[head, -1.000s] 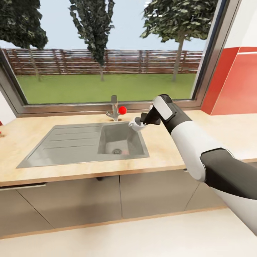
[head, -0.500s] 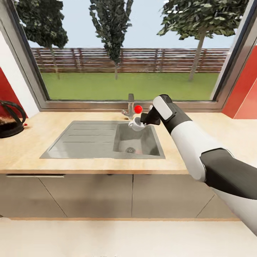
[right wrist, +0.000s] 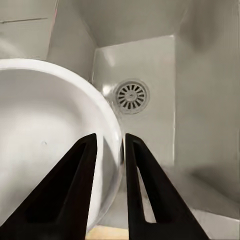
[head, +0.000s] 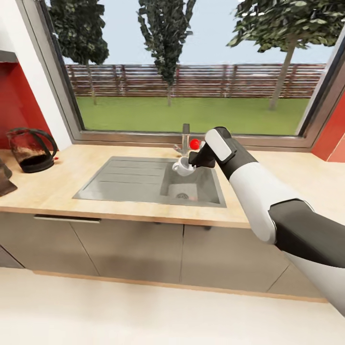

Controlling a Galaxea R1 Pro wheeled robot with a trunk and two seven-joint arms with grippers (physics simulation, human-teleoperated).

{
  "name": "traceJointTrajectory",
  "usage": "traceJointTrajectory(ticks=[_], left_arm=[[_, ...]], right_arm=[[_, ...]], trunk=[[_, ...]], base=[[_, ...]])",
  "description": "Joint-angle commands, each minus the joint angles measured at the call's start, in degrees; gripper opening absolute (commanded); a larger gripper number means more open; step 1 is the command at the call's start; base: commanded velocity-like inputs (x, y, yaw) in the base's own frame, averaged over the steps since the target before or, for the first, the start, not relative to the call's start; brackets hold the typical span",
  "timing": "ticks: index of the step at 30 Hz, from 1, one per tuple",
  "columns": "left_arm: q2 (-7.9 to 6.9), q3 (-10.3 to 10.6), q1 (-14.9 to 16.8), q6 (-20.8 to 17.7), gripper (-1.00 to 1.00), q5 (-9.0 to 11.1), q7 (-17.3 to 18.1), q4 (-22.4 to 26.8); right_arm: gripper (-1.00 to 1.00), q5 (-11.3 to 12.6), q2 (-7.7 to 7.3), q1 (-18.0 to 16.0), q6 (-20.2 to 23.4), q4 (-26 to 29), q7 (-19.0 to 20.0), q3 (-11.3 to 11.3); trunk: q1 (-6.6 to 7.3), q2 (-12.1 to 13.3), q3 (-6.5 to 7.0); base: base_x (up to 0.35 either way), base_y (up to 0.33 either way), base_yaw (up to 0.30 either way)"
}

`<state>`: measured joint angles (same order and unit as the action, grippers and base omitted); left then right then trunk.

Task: Set up a coffee station on the kitchen countertop: keep the coffee maker on the countertop, move the bottle of coffee from the kitchen shelf to the counter next to the coffee maker, place a paper coffee filter on top of the coffee maker, put the saucer next to the coffee maker with the coffee cup on the saucer, and place the electric kettle next to the coffee maker.

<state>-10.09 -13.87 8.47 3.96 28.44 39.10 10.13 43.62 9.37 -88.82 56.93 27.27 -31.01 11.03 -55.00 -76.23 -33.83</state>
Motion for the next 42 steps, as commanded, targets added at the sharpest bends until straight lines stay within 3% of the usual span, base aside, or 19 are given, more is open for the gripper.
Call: traceJointTrajectory(ticks=[1,42], left_arm=[[-0.01,0.07,0.06,0.26,1.00,0.12,0.19,-0.11],[-0.01,-0.11,0.06,0.25,1.00,0.12,0.15,-0.11]], right_arm=[[-1.00,0.68,-0.05,-0.04,0.07,0.06,-0.46,0.30],[-1.00,0.68,-0.04,0.05,0.11,0.06,-0.37,0.31]], trunk=[[0.00,-0.03,-0.05],[0.00,-0.03,-0.05]], base=[[-0.007,-0.005,0.266],[0.000,0.000,0.270]])
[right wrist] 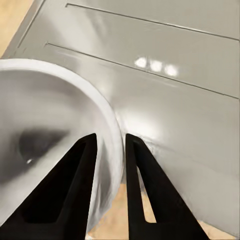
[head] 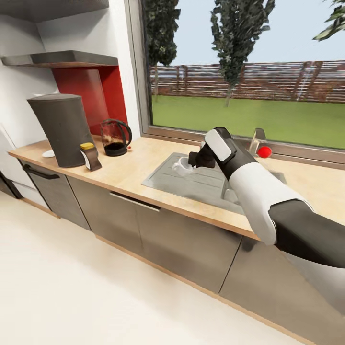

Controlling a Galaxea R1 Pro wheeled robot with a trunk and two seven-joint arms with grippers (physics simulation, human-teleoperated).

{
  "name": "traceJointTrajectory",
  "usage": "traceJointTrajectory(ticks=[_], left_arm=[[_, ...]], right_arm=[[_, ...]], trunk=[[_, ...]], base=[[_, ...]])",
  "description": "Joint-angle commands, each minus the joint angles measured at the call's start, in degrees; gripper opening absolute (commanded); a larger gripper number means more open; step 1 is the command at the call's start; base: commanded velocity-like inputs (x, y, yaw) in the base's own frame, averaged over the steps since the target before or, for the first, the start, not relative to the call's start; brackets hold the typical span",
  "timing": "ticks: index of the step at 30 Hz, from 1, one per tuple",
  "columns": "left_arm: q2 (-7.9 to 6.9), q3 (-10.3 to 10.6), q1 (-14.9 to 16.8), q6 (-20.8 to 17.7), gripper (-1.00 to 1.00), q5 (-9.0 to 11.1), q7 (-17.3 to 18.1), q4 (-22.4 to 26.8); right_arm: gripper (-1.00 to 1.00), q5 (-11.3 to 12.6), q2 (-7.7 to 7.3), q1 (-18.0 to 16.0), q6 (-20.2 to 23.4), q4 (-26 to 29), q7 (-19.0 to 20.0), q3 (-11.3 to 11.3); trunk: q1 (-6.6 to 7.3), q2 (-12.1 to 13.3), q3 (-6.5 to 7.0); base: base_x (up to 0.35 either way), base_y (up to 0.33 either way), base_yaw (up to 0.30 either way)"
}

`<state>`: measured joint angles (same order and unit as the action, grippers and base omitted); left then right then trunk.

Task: Set up a coffee station on the kitchen countertop: keep the coffee maker on the countertop, move the bottle of coffee from the kitchen shelf to the counter next to the coffee maker, place a paper coffee filter on top of the coffee maker, put the saucer next to the coffee maker with the coffee cup on the saucer, and place the electric kettle next to the coffee maker.

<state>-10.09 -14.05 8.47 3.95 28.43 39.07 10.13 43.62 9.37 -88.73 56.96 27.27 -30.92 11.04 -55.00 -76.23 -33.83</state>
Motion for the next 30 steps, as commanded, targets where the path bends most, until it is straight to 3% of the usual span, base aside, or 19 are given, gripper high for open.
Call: traceJointTrajectory(ticks=[1,30], left_arm=[[-0.01,0.08,0.06,0.26,1.00,0.14,0.19,-0.11],[-0.01,0.06,0.06,0.21,1.00,0.14,0.14,-0.11]], right_arm=[[-1.00,0.68,-0.05,-0.04,0.08,0.06,-0.46,0.30],[-1.00,0.68,0.03,0.04,0.08,-0.02,-0.45,0.22]], trunk=[[0.00,-0.03,-0.05],[0.00,-0.03,-0.05]], base=[[0.000,0.000,0.270],[0.000,0.000,0.270]])
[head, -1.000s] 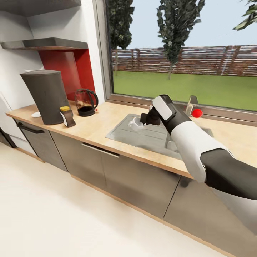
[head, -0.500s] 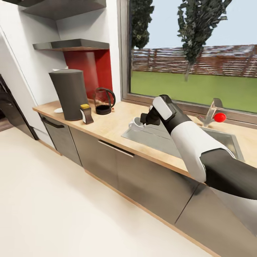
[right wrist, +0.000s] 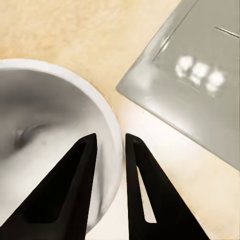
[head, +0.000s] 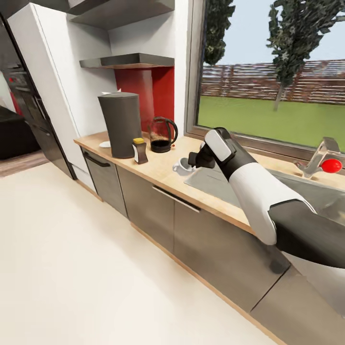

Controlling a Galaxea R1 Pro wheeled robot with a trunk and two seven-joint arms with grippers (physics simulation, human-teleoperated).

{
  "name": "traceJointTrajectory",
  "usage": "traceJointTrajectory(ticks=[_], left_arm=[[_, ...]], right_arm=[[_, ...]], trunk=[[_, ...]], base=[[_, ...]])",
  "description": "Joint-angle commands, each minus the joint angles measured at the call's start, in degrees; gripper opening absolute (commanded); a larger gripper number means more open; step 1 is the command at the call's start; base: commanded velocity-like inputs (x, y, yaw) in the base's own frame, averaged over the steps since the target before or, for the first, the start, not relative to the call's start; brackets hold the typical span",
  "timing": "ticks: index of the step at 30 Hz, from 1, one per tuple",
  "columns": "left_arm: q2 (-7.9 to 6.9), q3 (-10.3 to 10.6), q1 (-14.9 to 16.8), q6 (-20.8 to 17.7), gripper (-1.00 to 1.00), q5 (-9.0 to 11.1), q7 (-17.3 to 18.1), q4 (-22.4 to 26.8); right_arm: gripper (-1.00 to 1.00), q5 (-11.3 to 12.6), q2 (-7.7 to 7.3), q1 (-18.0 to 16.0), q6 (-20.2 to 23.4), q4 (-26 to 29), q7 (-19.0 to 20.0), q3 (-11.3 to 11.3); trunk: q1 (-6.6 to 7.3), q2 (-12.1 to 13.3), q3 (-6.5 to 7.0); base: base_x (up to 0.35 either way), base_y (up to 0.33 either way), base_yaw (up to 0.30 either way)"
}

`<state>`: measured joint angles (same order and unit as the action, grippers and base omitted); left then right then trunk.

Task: Set up a coffee station on the kitchen countertop: keep the coffee maker on the countertop, move the bottle of coffee from the kitchen shelf to the counter next to the coffee maker, place a paper coffee filter on top of the coffee maker, put the saucer next to the coffee maker with the coffee cup on the saucer, and place the electric kettle next to the coffee maker.

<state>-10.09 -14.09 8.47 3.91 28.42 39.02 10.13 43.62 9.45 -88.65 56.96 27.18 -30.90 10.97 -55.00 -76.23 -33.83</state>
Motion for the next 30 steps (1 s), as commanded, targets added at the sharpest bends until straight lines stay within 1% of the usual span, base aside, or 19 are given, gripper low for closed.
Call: traceJointTrajectory(ticks=[1,11,13,16,19,21,25,30], left_arm=[[-0.02,0.08,0.06,0.25,1.00,0.15,0.18,-0.11],[-0.02,0.04,0.06,0.23,1.00,0.15,0.18,-0.11],[-0.02,0.03,0.06,0.23,1.00,0.15,0.18,-0.11],[-0.02,0.03,0.06,0.23,1.00,0.15,0.18,-0.11],[-0.02,0.03,0.06,0.23,1.00,0.15,0.18,-0.11],[-0.02,0.03,0.06,0.23,1.00,0.15,0.14,-0.11],[-0.02,0.03,0.06,0.23,1.00,0.15,0.10,-0.11],[-0.02,-0.34,0.06,0.23,1.00,0.15,0.09,-0.11]], right_arm=[[-1.00,0.68,-0.05,-0.04,0.08,0.06,-0.45,0.29],[-1.00,0.68,-0.05,-0.03,0.08,-0.01,-0.39,0.32],[-1.00,0.68,0.17,-0.03,0.08,-0.02,-0.34,0.36],[-1.00,0.68,0.26,-0.01,0.08,-0.02,-0.31,0.32],[-1.00,0.68,0.28,0.06,0.08,-0.02,-0.22,0.30],[-1.00,0.68,0.28,0.11,0.08,-0.02,0.47,0.29],[-1.00,0.68,0.30,0.21,0.20,-0.04,5.03,0.29],[-1.00,0.68,0.30,0.23,0.24,-0.09,6.53,0.35]], trunk=[[0.00,-0.03,-0.05],[0.00,-0.03,-0.05],[0.00,-0.03,-0.05],[0.00,-0.03,-0.05],[0.00,-0.03,-0.05],[0.00,-0.03,-0.05],[0.00,-0.03,-0.05],[0.00,-0.03,-0.05]], base=[[0.000,0.000,0.270],[0.000,0.000,0.270],[0.015,0.009,0.270],[0.136,0.090,0.228],[0.213,0.150,0.098],[0.241,0.172,0.040],[0.255,0.183,0.120],[0.260,0.187,0.236]])
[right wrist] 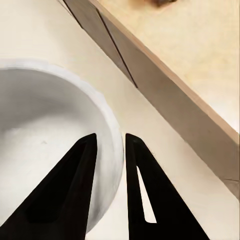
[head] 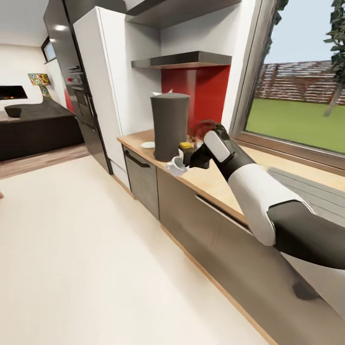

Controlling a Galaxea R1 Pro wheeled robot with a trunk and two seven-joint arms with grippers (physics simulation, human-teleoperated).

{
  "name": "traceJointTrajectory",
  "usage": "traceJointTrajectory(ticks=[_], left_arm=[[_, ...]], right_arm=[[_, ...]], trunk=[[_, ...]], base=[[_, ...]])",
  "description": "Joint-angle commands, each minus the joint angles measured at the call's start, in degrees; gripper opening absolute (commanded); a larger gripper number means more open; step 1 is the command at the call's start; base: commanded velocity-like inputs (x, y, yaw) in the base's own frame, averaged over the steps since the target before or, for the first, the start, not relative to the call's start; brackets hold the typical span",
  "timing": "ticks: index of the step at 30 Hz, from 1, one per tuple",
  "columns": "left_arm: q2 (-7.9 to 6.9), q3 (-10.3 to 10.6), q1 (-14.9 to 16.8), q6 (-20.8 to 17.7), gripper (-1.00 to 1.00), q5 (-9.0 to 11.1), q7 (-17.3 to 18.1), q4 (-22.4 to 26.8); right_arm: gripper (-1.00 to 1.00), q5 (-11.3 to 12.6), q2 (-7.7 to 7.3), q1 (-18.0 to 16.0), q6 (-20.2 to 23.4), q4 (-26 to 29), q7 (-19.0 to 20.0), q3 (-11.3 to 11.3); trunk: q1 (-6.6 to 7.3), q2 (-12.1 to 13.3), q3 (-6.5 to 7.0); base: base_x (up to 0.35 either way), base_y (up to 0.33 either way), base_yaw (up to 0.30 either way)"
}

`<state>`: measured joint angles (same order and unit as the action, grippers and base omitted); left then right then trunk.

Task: Set up a coffee station on the kitchen countertop: keep the coffee maker on the countertop, move the bottle of coffee from the kitchen shelf to the counter next to the coffee maker, place a paper coffee filter on top of the coffee maker, put the saucer next to the coffee maker with the coffee cup on the saucer, and place the electric kettle next to the coffee maker.

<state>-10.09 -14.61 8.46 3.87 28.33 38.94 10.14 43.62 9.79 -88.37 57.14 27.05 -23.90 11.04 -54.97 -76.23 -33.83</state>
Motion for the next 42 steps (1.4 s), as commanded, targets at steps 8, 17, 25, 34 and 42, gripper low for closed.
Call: traceJointTrajectory(ticks=[8,17,25,34,42], left_arm=[[-0.02,-1.25,0.06,0.25,1.00,0.24,0.17,-0.12],[-0.07,-1.36,0.06,0.22,1.00,0.24,0.17,-0.12],[-0.09,-1.38,0.06,0.19,1.00,0.24,0.17,-0.12],[-0.11,-1.35,0.06,0.17,1.00,0.24,0.17,-0.12],[-0.11,-1.35,0.06,0.17,1.00,0.24,0.17,-0.12]], right_arm=[[-1.00,0.67,-0.04,-0.04,0.08,0.03,-0.03,0.29],[-1.00,0.67,-0.04,-0.04,0.07,0.02,-0.01,0.30],[-1.00,0.67,-0.11,-0.04,0.02,0.02,-0.01,0.21],[-1.00,0.67,-0.12,0.01,-0.01,0.02,-0.01,0.12],[-1.00,0.67,-0.12,0.04,-0.01,0.02,-0.01,0.12]], trunk=[[-0.03,-0.03,-0.05],[-0.03,-0.03,-0.06],[-0.03,-0.03,-0.07],[-0.03,-0.03,-0.07],[-0.03,-0.03,-0.07]], base=[[0.261,0.193,0.266],[0.261,0.211,0.252],[0.261,0.214,0.041],[0.261,0.214,0.001],[0.261,0.214,0.000]])
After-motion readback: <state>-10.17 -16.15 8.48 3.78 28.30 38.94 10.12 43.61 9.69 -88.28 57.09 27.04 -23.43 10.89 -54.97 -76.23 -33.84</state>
